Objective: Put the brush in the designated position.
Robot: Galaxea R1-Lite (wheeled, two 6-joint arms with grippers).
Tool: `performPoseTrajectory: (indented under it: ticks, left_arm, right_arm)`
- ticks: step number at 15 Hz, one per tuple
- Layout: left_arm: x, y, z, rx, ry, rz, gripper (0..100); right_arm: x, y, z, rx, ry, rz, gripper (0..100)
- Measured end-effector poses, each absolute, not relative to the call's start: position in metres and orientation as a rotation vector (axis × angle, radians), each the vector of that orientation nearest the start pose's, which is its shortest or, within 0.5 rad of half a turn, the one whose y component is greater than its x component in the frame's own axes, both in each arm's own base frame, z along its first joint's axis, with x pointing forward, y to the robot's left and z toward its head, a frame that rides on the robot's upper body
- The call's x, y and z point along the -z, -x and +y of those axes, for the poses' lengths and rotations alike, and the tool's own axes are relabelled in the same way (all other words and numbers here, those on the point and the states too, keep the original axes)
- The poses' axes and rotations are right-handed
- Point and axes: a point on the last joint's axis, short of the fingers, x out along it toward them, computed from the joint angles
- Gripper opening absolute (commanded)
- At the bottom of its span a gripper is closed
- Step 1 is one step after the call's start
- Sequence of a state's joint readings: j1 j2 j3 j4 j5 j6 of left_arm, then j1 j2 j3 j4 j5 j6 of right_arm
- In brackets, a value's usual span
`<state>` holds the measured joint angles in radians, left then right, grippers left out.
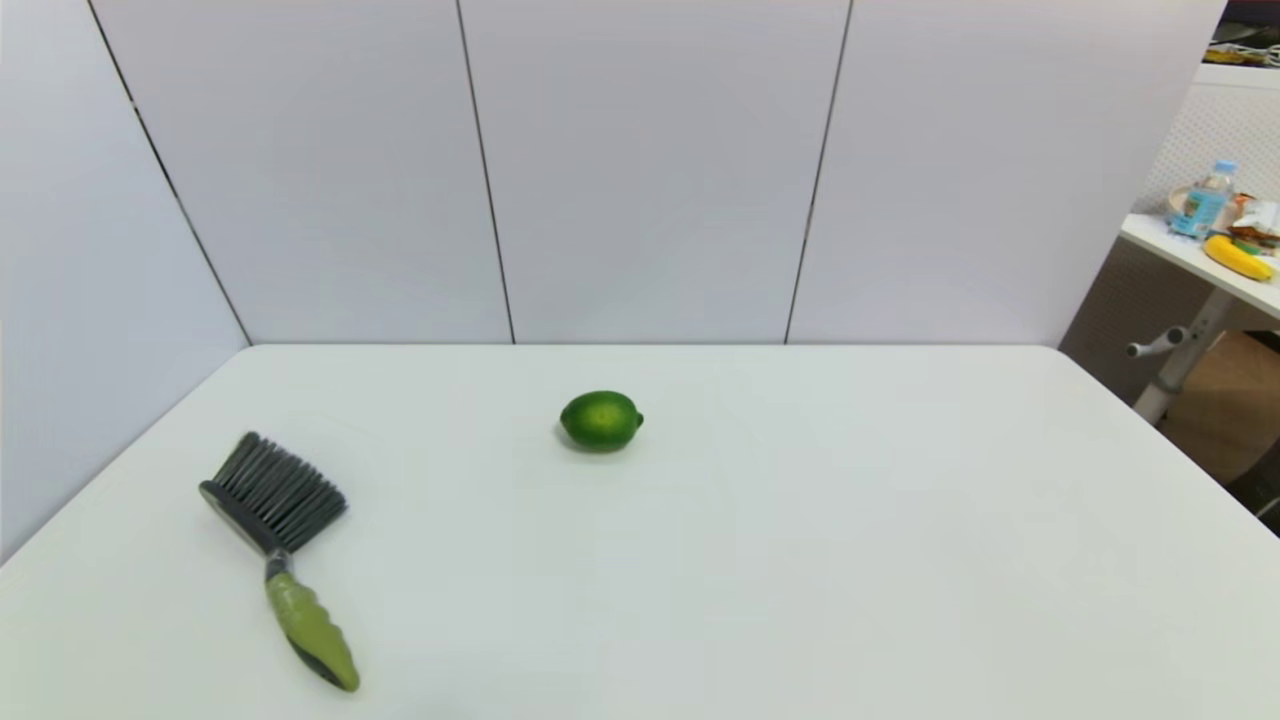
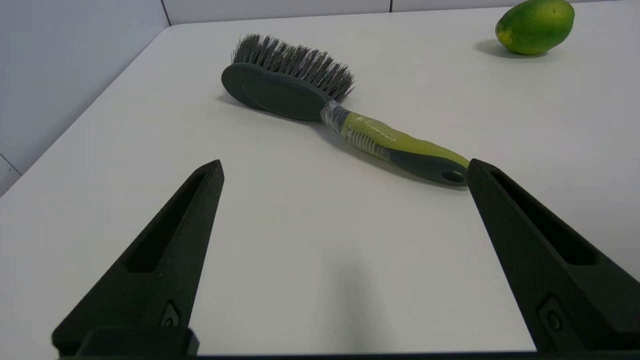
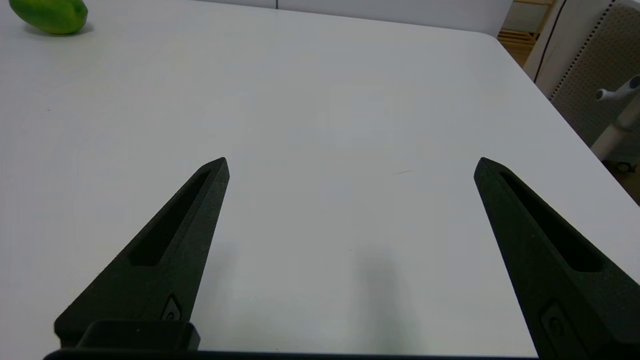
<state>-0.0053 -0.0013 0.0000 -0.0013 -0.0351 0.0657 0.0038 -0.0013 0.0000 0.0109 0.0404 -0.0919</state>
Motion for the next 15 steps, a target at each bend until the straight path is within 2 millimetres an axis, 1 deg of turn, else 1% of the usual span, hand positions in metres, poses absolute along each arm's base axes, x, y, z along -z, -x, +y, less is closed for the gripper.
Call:
performPoseTrajectory:
  ticks: [12, 13, 15]
  left_arm:
    - [-0.075, 0.023, -0.001, 0.040, -0.059, 0.002, 100]
    - [-0.076, 0.023, -0.001, 0.042, -0.063, 0.005, 100]
    - [-0.089, 0.024, -0.001, 0.045, -0.073, 0.005, 100]
  right_arm:
    - [-0.074, 0.023, 0.001, -0.045, 0.092, 0.008, 100]
    - [-0.074, 0.023, 0.001, -0.045, 0.092, 0.007, 100]
    - [-0.074, 0.023, 0.001, -0.045, 0.092, 0.008, 100]
